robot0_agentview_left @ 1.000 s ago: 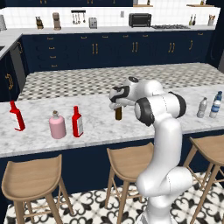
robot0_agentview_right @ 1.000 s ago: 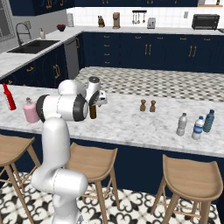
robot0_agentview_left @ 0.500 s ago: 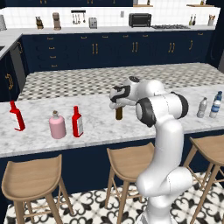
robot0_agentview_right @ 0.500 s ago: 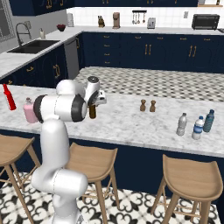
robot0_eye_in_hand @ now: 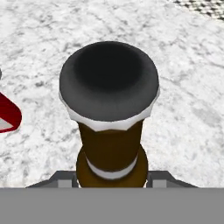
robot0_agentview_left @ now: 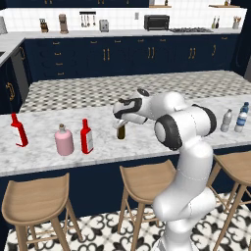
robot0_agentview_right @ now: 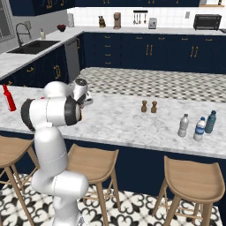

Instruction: Move the plastic bottles in the middle to the plastics group, and the glass bottles in the middle to the glass group.

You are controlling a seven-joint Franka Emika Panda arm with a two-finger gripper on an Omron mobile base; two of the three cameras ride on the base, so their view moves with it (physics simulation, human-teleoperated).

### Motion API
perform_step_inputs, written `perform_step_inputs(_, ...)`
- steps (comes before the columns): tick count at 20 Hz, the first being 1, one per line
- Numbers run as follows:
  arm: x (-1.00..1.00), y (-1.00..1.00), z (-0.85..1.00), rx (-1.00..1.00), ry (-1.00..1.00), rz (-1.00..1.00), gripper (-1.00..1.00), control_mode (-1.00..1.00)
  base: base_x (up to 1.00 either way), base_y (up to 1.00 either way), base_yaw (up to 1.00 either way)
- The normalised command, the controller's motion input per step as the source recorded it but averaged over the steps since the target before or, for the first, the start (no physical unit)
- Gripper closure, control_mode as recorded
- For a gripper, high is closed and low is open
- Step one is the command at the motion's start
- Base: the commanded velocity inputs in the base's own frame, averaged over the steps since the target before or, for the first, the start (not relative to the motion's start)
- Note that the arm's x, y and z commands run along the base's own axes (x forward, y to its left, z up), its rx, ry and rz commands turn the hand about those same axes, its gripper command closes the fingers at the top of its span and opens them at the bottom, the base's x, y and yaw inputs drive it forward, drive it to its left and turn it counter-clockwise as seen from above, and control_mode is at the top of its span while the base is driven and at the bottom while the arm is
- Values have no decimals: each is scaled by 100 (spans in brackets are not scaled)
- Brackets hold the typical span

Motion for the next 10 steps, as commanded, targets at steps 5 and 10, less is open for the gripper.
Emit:
perform_step_inputs(5, -4, 49, 12, 0, -2, 26, 100, -100, 0, 0, 0)
perform_step_inputs(10, 0, 46, 0, 0, 0, 17, 100, -100, 0, 0, 0)
